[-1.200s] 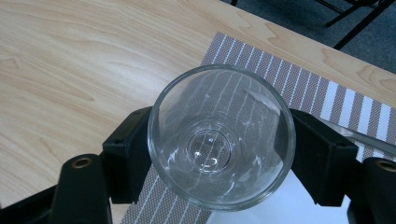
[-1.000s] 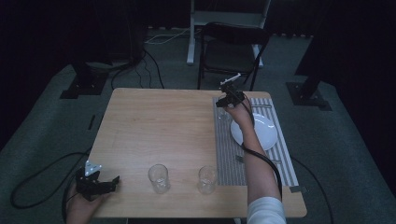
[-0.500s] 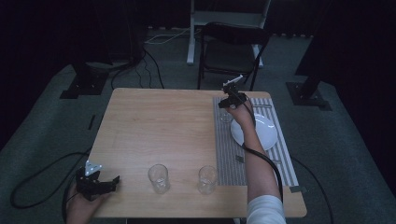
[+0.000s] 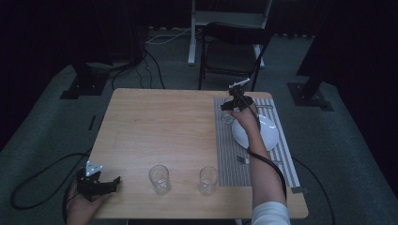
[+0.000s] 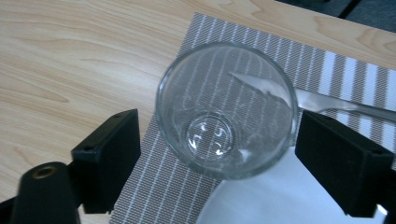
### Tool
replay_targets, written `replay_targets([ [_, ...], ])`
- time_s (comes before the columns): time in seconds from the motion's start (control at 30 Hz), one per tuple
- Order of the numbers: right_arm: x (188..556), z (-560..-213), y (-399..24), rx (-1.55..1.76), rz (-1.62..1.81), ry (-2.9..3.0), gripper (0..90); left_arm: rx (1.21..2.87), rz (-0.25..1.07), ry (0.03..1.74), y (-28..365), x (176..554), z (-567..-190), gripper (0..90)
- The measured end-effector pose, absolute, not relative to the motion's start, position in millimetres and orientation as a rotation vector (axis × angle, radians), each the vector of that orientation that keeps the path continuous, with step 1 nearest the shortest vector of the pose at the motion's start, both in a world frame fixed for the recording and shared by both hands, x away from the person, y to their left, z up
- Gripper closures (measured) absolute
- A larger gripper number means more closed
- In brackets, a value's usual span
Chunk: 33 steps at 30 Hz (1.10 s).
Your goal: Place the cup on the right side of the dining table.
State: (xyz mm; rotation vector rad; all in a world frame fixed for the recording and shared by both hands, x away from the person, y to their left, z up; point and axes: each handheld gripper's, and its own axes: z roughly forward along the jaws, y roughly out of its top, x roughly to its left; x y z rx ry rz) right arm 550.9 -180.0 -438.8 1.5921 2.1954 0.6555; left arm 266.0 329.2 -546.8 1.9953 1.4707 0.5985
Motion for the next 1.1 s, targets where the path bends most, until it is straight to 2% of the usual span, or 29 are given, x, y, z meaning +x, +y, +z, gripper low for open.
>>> replay_targets([
  [0.47,526,-451,-189,1.617,0.692,2.176,13.6,1.996,0.598,1.472,329,266,-547,0.2],
  [1.1,465,-468,-216,1.642,0.794,2.140,13.6,1.996,0.598,1.472,329,266,-547,0.2],
])
